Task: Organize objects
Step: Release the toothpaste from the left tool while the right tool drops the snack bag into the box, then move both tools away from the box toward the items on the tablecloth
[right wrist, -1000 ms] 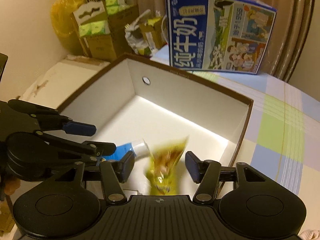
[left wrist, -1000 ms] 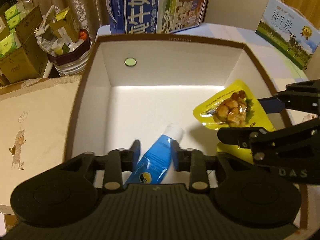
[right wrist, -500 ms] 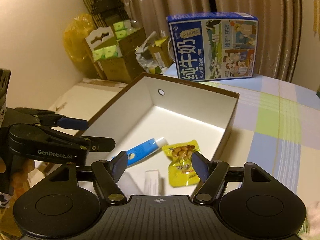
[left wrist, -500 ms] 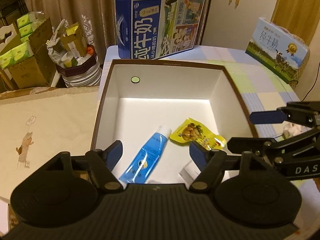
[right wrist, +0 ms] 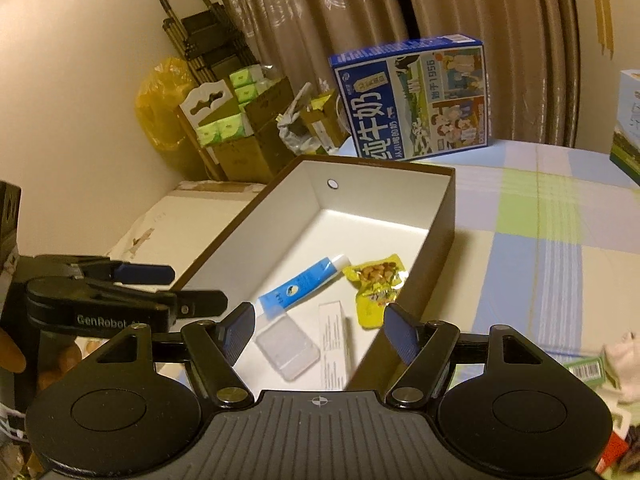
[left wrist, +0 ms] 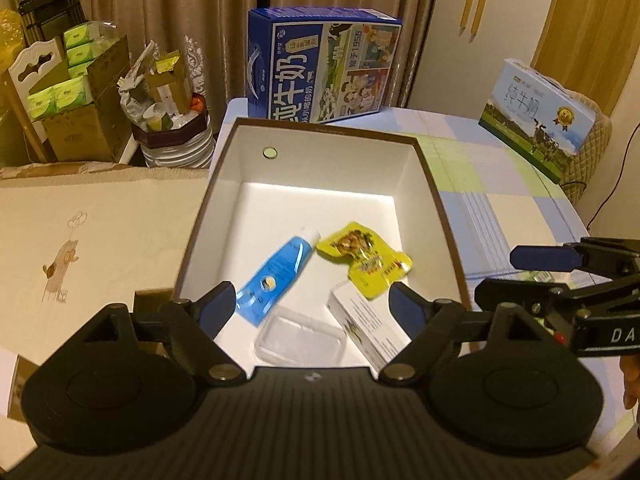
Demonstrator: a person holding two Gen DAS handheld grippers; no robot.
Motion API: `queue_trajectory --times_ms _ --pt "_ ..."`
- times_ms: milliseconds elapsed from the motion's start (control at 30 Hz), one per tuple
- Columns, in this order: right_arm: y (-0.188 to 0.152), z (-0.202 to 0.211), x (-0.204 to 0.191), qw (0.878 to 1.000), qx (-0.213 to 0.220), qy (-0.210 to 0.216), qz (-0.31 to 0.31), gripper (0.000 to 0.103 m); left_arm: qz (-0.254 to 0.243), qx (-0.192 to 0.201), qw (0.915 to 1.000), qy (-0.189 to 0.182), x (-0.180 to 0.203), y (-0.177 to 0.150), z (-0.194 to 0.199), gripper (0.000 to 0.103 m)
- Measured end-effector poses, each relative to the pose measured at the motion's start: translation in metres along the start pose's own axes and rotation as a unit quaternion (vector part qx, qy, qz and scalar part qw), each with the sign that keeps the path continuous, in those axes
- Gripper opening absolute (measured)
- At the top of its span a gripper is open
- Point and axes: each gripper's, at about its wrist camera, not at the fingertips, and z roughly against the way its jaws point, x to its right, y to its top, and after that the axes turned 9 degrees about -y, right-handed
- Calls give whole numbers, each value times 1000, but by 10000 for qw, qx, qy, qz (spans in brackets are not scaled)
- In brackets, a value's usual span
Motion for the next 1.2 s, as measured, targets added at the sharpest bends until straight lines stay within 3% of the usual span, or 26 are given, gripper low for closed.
queue_trajectory --times_ms 600,1200 --pt "-49 68 51 9992 -122 -94 -357 69 -77 -107 9997 -193 75 -49 23 81" --pt "-94 113 131 9948 -568 -174 -829 69 -262 -418 9977 -461 165 -76 0 81"
